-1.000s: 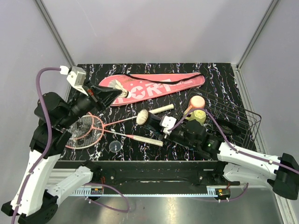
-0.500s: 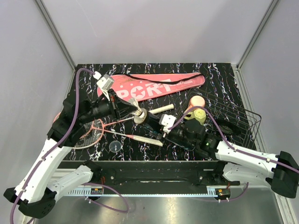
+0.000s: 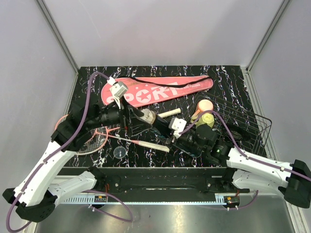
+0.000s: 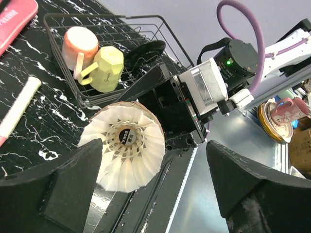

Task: Pack up the badminton gear

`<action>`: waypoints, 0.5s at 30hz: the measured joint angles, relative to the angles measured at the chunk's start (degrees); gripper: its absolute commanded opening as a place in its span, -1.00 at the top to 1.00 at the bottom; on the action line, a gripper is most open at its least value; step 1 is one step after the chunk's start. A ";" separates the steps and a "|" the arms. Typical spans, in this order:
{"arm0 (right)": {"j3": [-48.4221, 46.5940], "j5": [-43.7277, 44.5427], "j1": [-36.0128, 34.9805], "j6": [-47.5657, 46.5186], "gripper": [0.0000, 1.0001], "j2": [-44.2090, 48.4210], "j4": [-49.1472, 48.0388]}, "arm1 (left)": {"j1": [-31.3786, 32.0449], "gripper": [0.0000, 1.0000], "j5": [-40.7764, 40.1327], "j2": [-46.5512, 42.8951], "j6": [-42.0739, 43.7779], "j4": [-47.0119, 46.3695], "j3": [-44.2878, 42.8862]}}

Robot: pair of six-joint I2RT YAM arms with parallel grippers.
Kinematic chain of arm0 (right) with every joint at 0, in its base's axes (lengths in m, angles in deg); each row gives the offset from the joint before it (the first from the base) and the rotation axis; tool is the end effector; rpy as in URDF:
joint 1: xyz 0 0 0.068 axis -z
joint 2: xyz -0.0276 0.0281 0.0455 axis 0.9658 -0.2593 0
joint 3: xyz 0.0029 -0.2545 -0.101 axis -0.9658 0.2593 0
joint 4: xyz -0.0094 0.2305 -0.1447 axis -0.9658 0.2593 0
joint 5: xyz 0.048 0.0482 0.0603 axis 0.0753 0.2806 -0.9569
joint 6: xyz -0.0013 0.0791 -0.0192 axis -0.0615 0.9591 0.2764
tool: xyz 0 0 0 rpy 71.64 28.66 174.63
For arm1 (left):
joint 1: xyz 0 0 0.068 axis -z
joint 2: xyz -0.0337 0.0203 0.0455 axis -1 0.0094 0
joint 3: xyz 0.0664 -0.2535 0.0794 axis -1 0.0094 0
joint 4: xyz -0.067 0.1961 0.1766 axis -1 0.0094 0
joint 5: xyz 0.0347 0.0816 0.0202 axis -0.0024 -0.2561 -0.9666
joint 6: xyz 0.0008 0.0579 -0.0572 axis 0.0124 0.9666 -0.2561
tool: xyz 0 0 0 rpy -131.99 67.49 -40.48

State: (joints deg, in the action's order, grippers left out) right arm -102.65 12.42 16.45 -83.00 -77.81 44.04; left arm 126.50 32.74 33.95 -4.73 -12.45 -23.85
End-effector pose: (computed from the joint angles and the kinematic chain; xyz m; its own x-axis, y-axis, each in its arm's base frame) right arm 0.1373 0.2375 0.2871 0.2516 -0.1651 -0.9536 -0.8634 0.4068 -0.2983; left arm 0.1430 -0.1560 0.4314 -0.5054 -0.0091 -0.8629 0.7987 0.3736 -0.4717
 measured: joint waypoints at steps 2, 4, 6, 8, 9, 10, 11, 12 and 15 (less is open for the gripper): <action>0.28 0.00 0.00 0.15 0.18 1.16 -0.02 | 0.00 -0.84 -1.07 0.00 0.50 1.57 -2.03; 0.35 0.00 0.00 0.33 0.18 2.05 -0.04 | 0.00 -0.82 -2.91 -0.13 0.85 2.47 -3.93; 0.46 0.02 0.00 0.44 0.18 2.71 -0.07 | 0.02 -0.84 -5.29 -0.48 0.98 3.15 -5.42; 0.66 0.00 0.00 0.48 0.18 3.23 -0.07 | 0.00 -0.87 -7.89 -0.81 1.11 3.96 -6.54; 0.81 0.00 0.00 0.50 0.18 3.45 -0.04 | 0.00 -0.87 -9.03 -0.72 1.29 4.70 -7.17; 0.96 0.00 0.00 0.50 0.18 3.67 -0.07 | 0.00 -0.87 -10.40 -0.35 1.55 5.97 -8.20; 1.09 0.00 0.00 0.52 0.18 3.82 -0.04 | 0.00 -0.87 -11.52 0.15 1.88 6.99 -9.14; 1.18 -0.02 0.00 0.52 0.18 3.93 -0.04 | 0.00 -0.86 -12.46 0.63 2.12 7.80 -10.08; 1.29 -0.02 0.00 0.50 0.18 4.17 0.02 | 0.00 -0.67 -14.82 2.34 2.69 9.81 -12.22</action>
State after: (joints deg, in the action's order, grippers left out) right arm -101.36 12.40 16.45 -82.49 -73.63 44.06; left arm 126.50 17.92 36.29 -2.05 -2.63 -36.07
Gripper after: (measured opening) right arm 0.738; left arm 0.926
